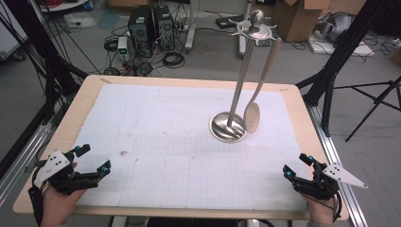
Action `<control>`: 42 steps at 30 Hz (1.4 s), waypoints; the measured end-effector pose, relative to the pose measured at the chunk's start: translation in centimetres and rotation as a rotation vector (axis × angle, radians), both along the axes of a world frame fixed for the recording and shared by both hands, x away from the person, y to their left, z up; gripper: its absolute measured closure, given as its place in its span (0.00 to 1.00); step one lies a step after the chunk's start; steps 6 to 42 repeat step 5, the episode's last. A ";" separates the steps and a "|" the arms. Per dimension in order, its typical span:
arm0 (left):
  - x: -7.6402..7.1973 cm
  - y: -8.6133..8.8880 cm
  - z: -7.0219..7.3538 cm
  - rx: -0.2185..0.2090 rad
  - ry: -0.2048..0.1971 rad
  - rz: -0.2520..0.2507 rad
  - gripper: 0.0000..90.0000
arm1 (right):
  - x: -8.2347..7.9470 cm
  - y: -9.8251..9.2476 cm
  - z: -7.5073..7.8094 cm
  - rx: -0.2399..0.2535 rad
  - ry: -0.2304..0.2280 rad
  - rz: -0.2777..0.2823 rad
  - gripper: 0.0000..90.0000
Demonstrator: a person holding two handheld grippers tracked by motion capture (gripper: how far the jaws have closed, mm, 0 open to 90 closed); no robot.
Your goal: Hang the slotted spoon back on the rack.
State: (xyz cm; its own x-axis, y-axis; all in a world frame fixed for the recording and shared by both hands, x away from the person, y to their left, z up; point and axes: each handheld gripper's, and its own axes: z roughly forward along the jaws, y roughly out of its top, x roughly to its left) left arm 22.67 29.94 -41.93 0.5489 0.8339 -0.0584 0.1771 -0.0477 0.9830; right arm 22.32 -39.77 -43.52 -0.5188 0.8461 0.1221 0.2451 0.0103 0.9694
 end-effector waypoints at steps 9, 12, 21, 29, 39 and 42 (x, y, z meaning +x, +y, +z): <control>-0.1 0.5 -0.1 -0.005 0.004 0.018 0.03 | 0.3 0.2 -0.3 0.015 0.000 -0.011 0.16; -0.1 0.5 -0.1 -0.005 0.004 0.018 0.03 | 0.3 0.2 -0.3 0.015 0.000 -0.011 0.16; -0.1 0.5 -0.1 -0.005 0.004 0.018 0.03 | 0.3 0.2 -0.3 0.015 0.000 -0.011 0.16; -0.1 0.5 -0.1 -0.005 0.004 0.018 0.03 | 0.3 0.2 -0.3 0.015 0.000 -0.011 0.16; -0.1 0.5 -0.1 -0.005 0.004 0.018 0.03 | 0.3 0.2 -0.3 0.015 0.000 -0.011 0.16; -0.1 0.5 -0.1 -0.005 0.004 0.018 0.03 | 0.3 0.2 -0.3 0.015 0.000 -0.011 0.16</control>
